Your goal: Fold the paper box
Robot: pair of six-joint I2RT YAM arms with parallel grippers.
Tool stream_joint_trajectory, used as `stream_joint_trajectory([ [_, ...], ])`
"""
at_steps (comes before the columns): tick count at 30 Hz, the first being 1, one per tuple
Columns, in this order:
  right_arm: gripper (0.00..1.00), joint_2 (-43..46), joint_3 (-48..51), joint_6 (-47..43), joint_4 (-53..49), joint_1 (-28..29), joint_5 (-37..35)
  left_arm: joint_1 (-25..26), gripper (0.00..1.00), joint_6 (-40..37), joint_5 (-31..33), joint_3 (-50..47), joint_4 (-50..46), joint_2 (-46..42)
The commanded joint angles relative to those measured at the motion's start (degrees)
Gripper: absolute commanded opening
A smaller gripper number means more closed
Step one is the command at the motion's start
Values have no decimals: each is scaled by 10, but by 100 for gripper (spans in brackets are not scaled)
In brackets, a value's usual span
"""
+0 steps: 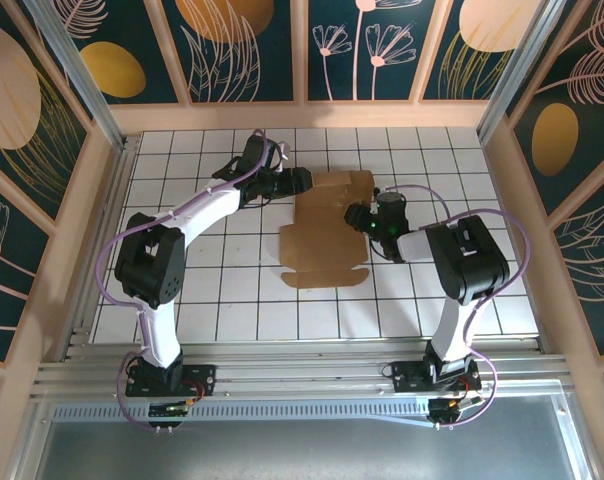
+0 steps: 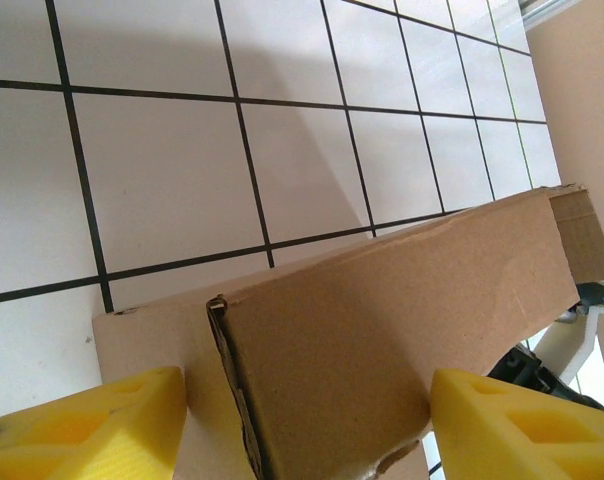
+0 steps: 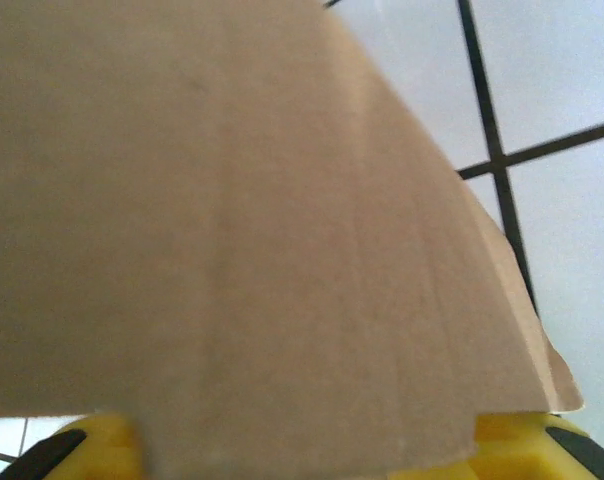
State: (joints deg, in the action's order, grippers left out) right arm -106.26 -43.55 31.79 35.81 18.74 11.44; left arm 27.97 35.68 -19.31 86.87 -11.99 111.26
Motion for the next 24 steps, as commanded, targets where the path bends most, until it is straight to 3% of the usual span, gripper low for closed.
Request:
stream_joint_trajectory([
  [1, 40, 6, 10, -73, 70, 25, -33, 2, 65, 4, -23, -11, 0, 10],
  [13, 40, -25, -25, -138, 71, 72, -66, 2, 64, 9, -28, -12, 4, 14],
  [24, 41, -54, -36, -152, 83, 79, 13, 2, 64, 12, -34, -13, 7, 17],
])
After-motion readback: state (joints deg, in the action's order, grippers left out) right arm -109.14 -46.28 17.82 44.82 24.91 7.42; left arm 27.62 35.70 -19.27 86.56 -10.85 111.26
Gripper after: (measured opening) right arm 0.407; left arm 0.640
